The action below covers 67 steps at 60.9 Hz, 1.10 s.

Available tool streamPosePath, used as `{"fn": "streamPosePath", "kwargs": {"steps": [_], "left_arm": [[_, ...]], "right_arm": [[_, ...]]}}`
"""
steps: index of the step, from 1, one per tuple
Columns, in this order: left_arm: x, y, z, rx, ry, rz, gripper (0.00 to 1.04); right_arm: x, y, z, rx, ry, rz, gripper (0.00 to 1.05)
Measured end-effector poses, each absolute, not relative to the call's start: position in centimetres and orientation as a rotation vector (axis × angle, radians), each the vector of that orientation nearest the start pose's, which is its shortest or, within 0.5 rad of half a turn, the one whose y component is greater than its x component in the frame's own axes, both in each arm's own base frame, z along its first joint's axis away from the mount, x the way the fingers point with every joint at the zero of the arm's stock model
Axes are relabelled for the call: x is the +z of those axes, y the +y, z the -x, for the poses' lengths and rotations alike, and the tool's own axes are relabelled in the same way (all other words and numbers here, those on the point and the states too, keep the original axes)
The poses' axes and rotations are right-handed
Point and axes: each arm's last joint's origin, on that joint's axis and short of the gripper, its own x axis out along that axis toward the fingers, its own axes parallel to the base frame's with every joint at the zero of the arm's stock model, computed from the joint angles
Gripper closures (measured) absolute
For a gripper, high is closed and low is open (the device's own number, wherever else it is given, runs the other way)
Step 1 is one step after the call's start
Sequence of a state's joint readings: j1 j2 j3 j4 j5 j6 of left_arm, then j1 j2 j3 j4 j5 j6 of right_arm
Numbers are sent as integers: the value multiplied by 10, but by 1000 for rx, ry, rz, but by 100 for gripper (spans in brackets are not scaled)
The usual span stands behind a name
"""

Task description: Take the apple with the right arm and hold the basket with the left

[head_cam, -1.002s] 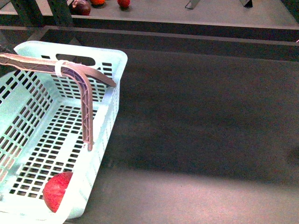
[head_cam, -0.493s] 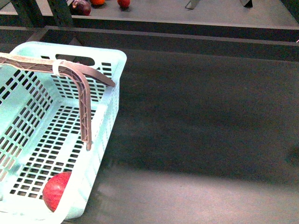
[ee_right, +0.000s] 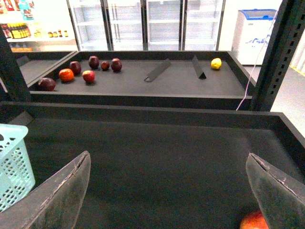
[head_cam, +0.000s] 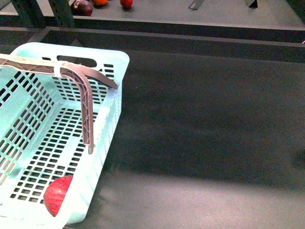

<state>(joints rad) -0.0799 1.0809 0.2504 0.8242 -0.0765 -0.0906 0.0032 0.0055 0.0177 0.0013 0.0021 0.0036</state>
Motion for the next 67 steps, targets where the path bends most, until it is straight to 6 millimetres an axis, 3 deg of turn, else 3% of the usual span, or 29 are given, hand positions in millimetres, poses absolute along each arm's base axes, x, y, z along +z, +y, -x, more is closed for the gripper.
{"fn": "streamPosePath", "kwargs": {"steps": [6, 40, 67], "left_arm": [[189, -6, -187, -22, 8, 39, 102], [165, -1, -142, -3, 8, 14, 101], [171, 0, -123, -4, -14, 11, 101]], "right_arm": [[169, 0, -97, 2, -14, -3, 9], [169, 0, -97, 1, -14, -4, 9], [169, 0, -97, 1, -14, -3, 9]]}}
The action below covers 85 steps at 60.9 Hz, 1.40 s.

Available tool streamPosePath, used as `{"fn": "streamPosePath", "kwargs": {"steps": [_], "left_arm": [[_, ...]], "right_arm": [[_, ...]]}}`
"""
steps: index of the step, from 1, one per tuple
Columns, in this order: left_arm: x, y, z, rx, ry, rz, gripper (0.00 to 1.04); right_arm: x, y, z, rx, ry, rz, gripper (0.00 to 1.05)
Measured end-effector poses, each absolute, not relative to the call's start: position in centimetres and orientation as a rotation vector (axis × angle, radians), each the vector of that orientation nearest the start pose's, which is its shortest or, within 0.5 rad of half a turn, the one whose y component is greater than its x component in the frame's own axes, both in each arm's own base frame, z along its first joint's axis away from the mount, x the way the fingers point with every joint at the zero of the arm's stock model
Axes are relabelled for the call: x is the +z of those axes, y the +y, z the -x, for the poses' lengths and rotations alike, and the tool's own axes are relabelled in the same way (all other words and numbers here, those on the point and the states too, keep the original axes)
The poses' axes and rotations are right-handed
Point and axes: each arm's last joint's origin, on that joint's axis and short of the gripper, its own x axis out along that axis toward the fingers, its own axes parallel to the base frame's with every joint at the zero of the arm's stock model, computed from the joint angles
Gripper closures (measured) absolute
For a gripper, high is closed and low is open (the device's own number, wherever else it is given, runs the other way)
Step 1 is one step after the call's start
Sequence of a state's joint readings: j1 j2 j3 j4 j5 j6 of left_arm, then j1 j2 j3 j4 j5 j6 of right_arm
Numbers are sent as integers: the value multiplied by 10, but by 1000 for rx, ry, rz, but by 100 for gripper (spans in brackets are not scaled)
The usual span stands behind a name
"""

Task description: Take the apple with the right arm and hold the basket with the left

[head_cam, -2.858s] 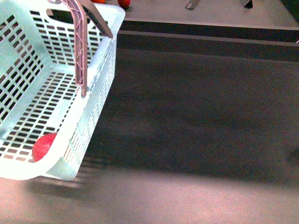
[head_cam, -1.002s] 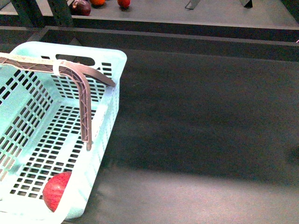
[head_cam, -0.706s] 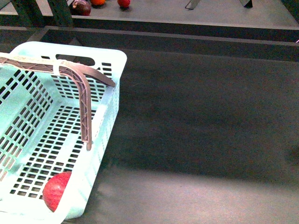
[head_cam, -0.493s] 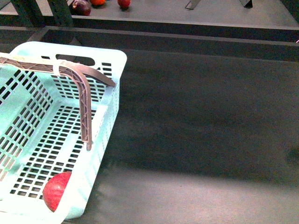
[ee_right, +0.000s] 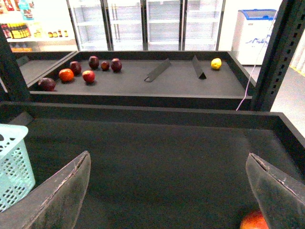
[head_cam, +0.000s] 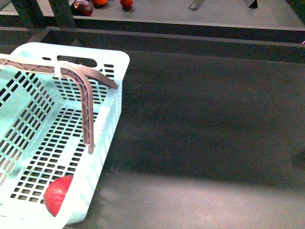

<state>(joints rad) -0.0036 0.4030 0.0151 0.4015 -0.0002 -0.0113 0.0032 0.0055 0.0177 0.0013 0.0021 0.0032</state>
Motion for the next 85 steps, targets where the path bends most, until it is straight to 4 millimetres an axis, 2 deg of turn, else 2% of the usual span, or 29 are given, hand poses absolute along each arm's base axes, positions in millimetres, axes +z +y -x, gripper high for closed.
{"fn": "streamPosePath", "kwargs": {"steps": [38, 46, 85], "left_arm": [[171, 0, -108, -4, -15, 11, 101], [168, 0, -98, -3, -2, 11, 101], [168, 0, -97, -3, -11, 11, 101]], "right_arm": [[169, 0, -97, 1, -14, -4, 9], [169, 0, -97, 1, -14, -4, 9], [169, 0, -97, 1, -14, -4, 9]]}}
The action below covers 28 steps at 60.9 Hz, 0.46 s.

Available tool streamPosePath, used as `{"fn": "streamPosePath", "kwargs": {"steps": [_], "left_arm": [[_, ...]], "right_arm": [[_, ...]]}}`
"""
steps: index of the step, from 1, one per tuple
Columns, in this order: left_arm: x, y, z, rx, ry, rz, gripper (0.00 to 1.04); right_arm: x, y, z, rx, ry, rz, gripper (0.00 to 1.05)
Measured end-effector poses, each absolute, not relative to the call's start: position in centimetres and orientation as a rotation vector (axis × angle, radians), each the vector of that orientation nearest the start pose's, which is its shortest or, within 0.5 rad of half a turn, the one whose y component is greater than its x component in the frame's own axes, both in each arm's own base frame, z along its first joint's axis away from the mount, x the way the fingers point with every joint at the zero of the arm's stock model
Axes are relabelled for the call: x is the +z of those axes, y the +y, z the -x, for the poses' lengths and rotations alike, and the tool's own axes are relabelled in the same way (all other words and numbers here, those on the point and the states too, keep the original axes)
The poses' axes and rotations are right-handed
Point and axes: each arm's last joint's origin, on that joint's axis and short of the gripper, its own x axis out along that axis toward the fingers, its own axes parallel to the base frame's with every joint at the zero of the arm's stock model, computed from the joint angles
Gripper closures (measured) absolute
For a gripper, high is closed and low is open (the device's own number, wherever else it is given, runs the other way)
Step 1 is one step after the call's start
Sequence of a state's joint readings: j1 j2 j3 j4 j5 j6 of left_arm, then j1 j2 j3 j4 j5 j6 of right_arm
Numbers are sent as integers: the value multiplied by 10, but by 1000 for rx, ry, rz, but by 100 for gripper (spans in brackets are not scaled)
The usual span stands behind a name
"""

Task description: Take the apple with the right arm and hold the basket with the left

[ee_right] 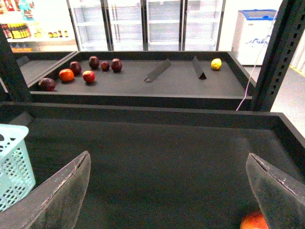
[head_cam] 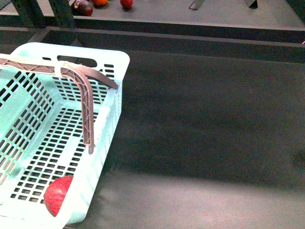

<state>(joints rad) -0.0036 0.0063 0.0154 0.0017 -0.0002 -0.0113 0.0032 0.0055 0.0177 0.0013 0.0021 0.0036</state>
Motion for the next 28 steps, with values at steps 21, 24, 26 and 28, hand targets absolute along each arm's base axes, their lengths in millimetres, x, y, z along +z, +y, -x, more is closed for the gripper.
{"fn": "streamPosePath", "kwargs": {"steps": [21, 24, 26, 28], "left_arm": [[168, 0, -97, -3, -11, 11, 41], [168, 0, -97, -3, -11, 11, 32], [168, 0, -97, -3, -11, 11, 25], [168, 0, -97, -3, -11, 11, 20]], "right_arm": [[169, 0, -97, 1, -14, -4, 9], [169, 0, -97, 1, -14, -4, 9], [169, 0, -97, 1, -14, -4, 9], [169, 0, -97, 1, -14, -4, 9]]}}
